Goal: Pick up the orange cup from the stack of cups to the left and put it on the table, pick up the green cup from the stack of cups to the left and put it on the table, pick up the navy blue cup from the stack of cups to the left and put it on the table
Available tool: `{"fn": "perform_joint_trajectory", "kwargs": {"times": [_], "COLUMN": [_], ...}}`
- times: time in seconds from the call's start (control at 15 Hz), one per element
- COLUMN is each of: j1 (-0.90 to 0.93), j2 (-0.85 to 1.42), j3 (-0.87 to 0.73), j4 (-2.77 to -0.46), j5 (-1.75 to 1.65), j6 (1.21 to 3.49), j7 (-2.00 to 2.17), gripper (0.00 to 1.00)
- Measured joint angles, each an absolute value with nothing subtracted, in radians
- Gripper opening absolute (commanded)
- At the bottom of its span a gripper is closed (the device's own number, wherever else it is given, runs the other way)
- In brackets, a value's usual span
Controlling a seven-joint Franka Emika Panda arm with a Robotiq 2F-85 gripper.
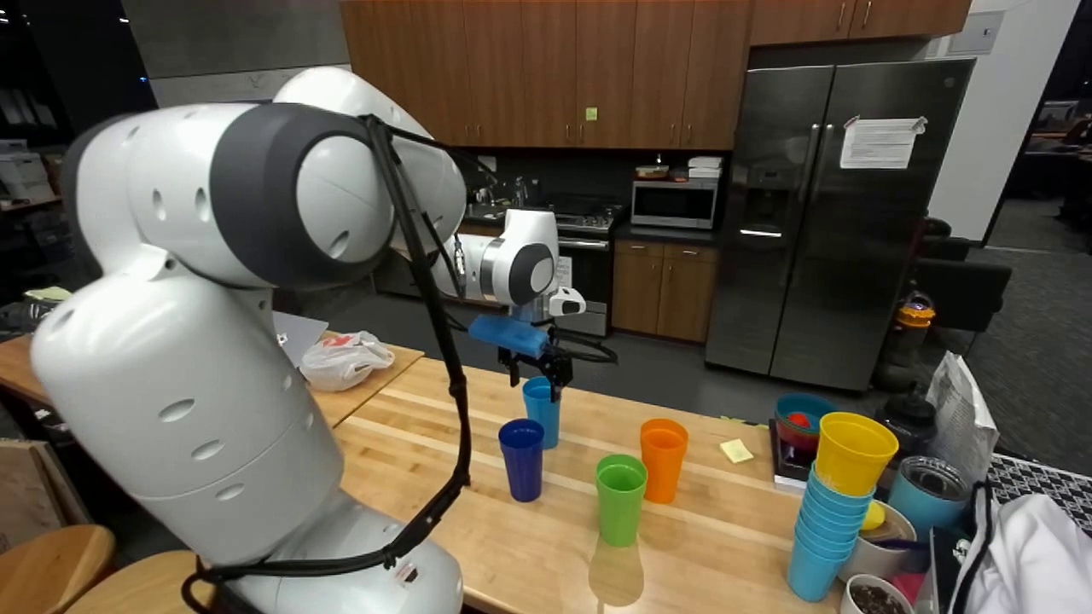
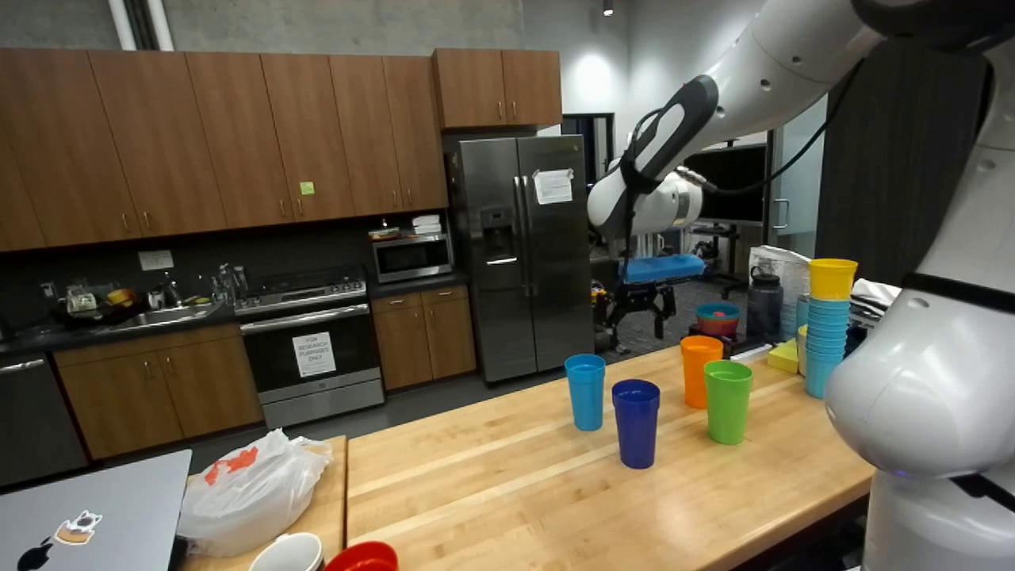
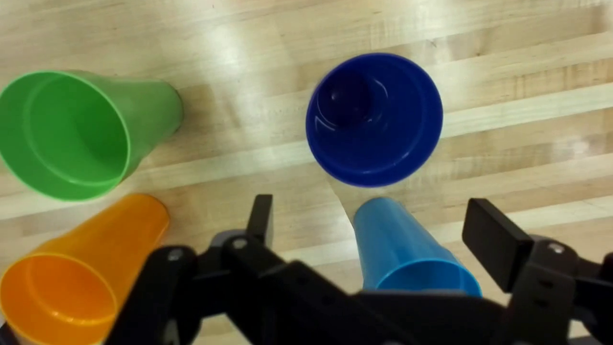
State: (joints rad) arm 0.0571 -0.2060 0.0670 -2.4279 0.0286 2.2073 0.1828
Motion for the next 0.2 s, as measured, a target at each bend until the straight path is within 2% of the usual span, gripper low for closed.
{"fn": "perform_joint_trajectory", "kwargs": {"times": [0.2], "j1": [0.057], "j2": [-0.241], "j3": [0.067], "j4": [-2.423], "j5": [0.028], "j6": [2.199], "j7": [0.178], "gripper": [1.0]}}
